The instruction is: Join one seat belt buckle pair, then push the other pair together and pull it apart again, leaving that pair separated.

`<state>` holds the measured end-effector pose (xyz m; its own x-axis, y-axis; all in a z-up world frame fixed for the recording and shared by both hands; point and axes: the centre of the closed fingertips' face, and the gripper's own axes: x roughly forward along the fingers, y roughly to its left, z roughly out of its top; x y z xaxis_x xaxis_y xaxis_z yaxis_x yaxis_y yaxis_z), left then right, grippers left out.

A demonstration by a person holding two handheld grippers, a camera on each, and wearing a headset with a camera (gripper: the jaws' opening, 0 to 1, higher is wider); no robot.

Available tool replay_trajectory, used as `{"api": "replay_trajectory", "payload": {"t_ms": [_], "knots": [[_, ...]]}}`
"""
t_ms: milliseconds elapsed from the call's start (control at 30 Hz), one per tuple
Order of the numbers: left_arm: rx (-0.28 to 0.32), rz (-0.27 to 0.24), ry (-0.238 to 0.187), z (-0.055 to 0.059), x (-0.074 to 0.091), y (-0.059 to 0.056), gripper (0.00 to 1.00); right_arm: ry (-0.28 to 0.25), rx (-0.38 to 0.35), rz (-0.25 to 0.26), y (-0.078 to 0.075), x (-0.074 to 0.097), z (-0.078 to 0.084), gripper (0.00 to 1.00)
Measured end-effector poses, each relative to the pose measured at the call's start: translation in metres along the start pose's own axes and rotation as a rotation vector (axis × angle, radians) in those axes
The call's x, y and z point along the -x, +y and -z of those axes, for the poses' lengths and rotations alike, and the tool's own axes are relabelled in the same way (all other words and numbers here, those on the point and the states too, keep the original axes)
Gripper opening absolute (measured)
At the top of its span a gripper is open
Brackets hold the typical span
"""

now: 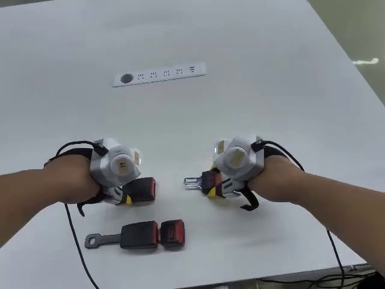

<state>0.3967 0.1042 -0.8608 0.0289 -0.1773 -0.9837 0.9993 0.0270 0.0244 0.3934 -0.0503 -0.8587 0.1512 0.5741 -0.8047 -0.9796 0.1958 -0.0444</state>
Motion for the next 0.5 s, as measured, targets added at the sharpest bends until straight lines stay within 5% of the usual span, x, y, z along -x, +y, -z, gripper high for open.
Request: {"api": "replay_trajectory", "payload": {"t_ms": [167, 500], "knots": [[0.003, -0.001, 0.002, 0.001, 0.000, 0.000, 0.31, -0.019, 0.008, 0.007, 0.007, -0.019, -0.025, 0.35], [0.031, -0.007, 0.029, 0.001, -0.001, 0.000, 0.31, -0.024, 0.024, 0.007, 0.009, -0.031, -0.043, 0.35]]}}
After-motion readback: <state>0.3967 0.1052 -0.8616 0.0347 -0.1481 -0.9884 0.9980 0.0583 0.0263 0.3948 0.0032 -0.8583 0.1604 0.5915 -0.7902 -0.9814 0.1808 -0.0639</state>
